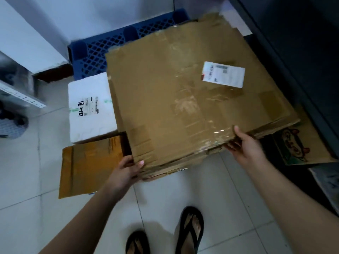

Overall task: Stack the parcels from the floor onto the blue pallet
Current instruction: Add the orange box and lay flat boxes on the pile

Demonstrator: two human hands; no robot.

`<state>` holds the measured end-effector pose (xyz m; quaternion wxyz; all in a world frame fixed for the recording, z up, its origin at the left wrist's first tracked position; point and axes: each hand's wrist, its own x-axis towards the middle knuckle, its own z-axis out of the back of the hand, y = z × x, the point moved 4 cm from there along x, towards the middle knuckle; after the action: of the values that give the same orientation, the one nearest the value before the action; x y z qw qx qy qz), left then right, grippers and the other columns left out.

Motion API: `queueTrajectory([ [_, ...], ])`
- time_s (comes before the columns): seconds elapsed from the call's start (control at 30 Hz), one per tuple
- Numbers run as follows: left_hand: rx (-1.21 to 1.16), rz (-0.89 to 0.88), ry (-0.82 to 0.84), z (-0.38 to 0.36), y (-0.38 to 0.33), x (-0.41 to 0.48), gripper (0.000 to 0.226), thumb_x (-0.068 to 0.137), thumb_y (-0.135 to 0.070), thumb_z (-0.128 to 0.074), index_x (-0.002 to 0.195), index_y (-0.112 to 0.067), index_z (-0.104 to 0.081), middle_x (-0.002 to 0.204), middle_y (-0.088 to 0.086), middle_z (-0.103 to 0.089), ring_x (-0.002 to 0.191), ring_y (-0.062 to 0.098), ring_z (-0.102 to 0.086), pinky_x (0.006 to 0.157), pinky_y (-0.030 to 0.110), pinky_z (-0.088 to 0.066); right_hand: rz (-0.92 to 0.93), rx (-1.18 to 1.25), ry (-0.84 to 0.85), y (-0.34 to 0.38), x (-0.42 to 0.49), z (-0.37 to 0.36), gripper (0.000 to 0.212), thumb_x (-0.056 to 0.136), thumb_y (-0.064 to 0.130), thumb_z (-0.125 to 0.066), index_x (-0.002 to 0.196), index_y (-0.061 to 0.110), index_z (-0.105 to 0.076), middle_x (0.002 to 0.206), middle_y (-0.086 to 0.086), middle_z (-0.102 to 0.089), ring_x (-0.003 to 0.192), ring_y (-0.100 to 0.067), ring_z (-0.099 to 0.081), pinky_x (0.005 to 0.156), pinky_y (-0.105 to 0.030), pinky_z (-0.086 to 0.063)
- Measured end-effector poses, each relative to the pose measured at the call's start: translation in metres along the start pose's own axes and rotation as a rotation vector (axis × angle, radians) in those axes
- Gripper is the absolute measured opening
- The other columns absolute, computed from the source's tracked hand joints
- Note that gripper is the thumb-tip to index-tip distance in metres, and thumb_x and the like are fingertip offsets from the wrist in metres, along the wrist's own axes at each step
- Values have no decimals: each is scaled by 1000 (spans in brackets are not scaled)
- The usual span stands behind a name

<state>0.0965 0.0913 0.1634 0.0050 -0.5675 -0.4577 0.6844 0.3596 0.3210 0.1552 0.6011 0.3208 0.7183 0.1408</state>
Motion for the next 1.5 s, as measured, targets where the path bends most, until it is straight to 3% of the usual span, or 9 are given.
queueTrajectory([
  [0.1, -32, 8, -133, 76, 3, -14, 56, 87, -22, -61, 137, -15, -39, 126, 12, -56, 111, 32, -58, 93, 46, -49, -17, -6, 32, -45, -26, -52, 56, 86, 8, -65, 136, 9, -42, 123, -18, -62, 105, -33, -64, 69, -43, -56],
  [0.23, -123, 10, -215, 147, 16, -26, 50, 93, -12, -54, 139, -8, -38, 124, 14, -55, 112, 31, -55, 103, 48, -40, -102, -95, 5, -103, -52, -96, 60, 84, 10, -69, 135, 6, -40, 129, -15, -59, 114, -33, -59, 76, -42, -55],
  [0.53, -208, -69, -279, 202, 26, -30, 42, 91, -30, -57, 132, -20, -51, 135, 5, -55, 111, 22, -56, 84, 39, -47, -126, -114, -59, -173, -85, -116, 44, 86, 7, -66, 126, 3, -47, 113, -16, -61, 98, -32, -62, 71, -43, -55],
  [0.73, -95, -52, -310, 194, 43, -23, 68, 88, -24, -62, 148, -21, -30, 146, 8, -43, 126, 33, -47, 104, 49, -39, -39, -346, -169, -173, -82, -94, 40, 83, 27, -72, 115, 10, -57, 99, -16, -67, 64, -24, -64, 54, -29, -52],
  [0.93, -117, -17, -424, 190, 46, -19, 68, 90, -32, -59, 148, -15, -27, 150, 9, -37, 132, 33, -41, 106, 50, -38, -286, -348, -48, -182, -97, -109, 21, 93, 29, -58, 79, 14, -55, 76, -15, -64, 64, -25, -63, 55, -34, -49],
  [1.07, -122, 7, -467, 197, 44, -18, 65, 92, -29, -57, 147, -12, -27, 149, 11, -37, 131, 34, -42, 107, 51, -38, -306, -375, -34, -188, -104, -113, 20, 93, 31, -57, 83, 15, -55, 79, -15, -63, 64, -25, -63, 55, -32, -48],
  [1.23, -88, 18, -484, 194, 44, -22, 66, 91, -37, -56, 146, -13, -28, 149, 11, -38, 131, 35, -42, 104, 52, -40, -352, -439, -107, -187, -114, -120, 26, 94, 28, -48, 110, 10, -56, 74, -15, -57, 55, -25, -56, 49, -29, -47],
  [1.4, -181, 104, -610, 200, 47, -51, 62, 92, -41, -54, 141, -8, -36, 137, 14, -45, 124, 36, -46, 94, 49, -44, -415, -737, 103, -202, -151, -177, 27, 94, 27, -45, 113, 11, -52, 73, -16, -57, 58, -26, -57, 52, -31, -48],
  [1.5, -63, 51, -635, 207, 39, -71, 45, 92, -36, -55, 124, -5, -47, 98, 9, -53, 97, 30, -53, 83, 42, -46, -427, -979, 180, -212, -173, -207, 21, 92, 28, -43, 101, 9, -46, 65, -17, -57, 52, -24, -55, 53, -27, -43],
])
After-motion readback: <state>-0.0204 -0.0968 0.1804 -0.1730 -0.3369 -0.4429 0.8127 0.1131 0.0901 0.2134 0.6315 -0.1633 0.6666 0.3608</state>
